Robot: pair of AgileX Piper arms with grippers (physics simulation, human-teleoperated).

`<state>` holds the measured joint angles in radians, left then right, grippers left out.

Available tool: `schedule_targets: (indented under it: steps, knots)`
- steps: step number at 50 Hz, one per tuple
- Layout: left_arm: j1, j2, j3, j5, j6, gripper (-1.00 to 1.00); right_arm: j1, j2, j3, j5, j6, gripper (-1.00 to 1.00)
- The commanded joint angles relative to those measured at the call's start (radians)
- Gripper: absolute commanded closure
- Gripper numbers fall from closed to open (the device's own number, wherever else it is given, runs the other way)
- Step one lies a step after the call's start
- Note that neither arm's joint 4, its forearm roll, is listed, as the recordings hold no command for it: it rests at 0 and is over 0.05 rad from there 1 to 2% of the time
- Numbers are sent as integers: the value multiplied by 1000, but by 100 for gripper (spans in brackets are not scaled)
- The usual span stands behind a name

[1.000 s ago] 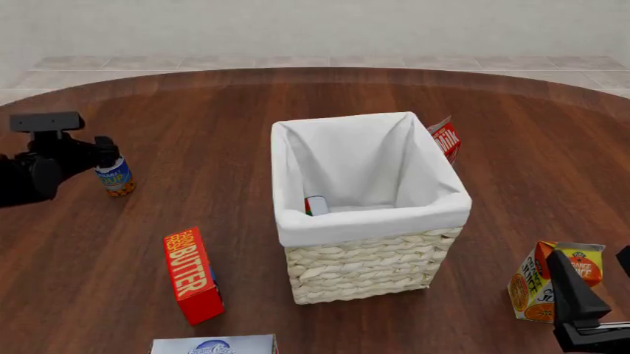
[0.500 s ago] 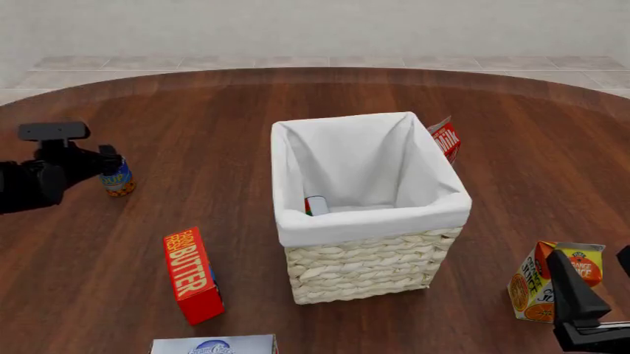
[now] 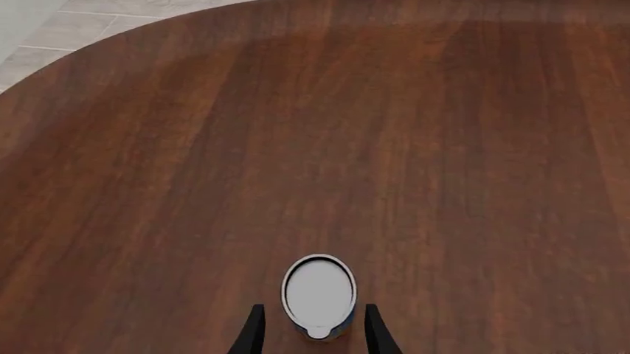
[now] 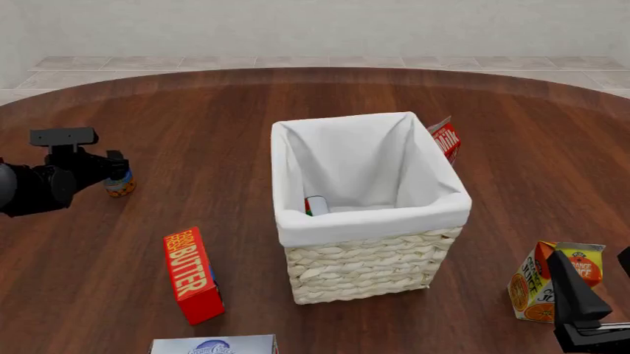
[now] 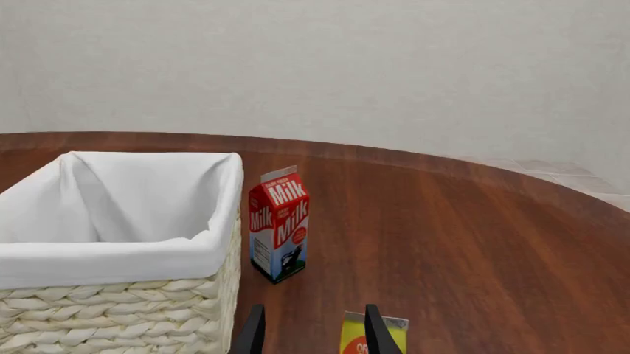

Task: Pick up the alphabet soup and the tomato sauce, and put them in the basket.

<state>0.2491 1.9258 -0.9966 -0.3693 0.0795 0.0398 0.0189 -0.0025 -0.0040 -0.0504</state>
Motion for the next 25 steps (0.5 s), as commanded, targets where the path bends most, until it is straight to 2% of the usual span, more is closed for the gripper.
schedule_targets:
  steps: [1, 25]
  knots:
    - [-2, 17, -7, -4, -4, -100, -1, -5, 0, 5, 1, -100]
    - [-9, 62, -22, -14, -4, -100, -5, 4, -1, -4, 0, -100]
